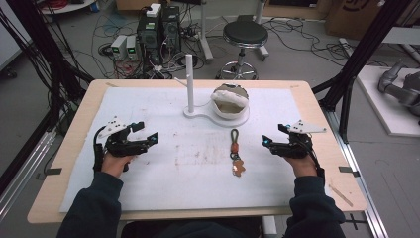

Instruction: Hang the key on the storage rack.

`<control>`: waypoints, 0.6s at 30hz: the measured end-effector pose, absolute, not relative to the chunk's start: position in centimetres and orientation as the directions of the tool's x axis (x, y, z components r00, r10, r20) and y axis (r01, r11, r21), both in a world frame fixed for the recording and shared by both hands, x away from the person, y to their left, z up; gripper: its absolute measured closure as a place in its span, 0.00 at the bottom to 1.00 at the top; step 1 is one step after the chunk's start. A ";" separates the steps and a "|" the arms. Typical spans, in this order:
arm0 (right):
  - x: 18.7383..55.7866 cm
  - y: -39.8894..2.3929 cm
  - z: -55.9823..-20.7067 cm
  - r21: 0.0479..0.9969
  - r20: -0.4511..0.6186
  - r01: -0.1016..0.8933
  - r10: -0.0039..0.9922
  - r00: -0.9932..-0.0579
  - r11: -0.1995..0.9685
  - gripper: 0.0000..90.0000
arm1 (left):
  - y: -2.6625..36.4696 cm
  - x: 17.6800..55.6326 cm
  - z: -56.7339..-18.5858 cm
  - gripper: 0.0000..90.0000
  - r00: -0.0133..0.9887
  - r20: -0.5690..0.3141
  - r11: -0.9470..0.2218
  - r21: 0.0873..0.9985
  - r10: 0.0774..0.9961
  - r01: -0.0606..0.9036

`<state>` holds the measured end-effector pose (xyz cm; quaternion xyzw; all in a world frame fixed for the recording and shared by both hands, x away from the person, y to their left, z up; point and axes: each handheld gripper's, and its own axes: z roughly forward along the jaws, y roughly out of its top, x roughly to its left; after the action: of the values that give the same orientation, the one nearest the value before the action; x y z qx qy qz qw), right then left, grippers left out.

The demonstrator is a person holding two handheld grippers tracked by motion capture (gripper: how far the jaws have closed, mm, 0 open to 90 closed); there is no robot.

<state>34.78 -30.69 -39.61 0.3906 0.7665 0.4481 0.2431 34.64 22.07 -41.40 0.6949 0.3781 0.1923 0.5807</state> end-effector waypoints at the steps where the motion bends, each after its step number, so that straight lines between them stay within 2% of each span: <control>1: 34.8 -30.7 -39.6 0.878 -0.024 0.379 0.816 -0.578 0.294 0.25 | 22.1 34.7 -41.4 0.22 0.641 -0.172 -0.039 0.952 0.748 0.302; 10: 35.2 -29.7 -40.0 0.870 0.003 0.399 0.805 -0.593 0.290 0.27 | 22.2 34.6 -41.5 0.22 0.636 -0.180 -0.038 0.949 0.750 0.313; 15: 35.6 -27.9 -40.6 0.849 0.019 0.425 0.785 -0.620 0.315 0.28 | 22.2 34.6 -41.6 0.22 0.633 -0.176 -0.044 0.948 0.754 0.316; 18: 36.0 -25.8 -41.4 0.822 0.018 0.440 0.756 -0.654 0.361 0.33 | 22.1 34.6 -41.6 0.22 0.631 -0.174 -0.047 0.947 0.756 0.317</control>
<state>35.99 -25.85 -41.41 0.3722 0.8037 0.4254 0.1856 34.58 22.15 -41.60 0.6977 0.3844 0.1916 0.5734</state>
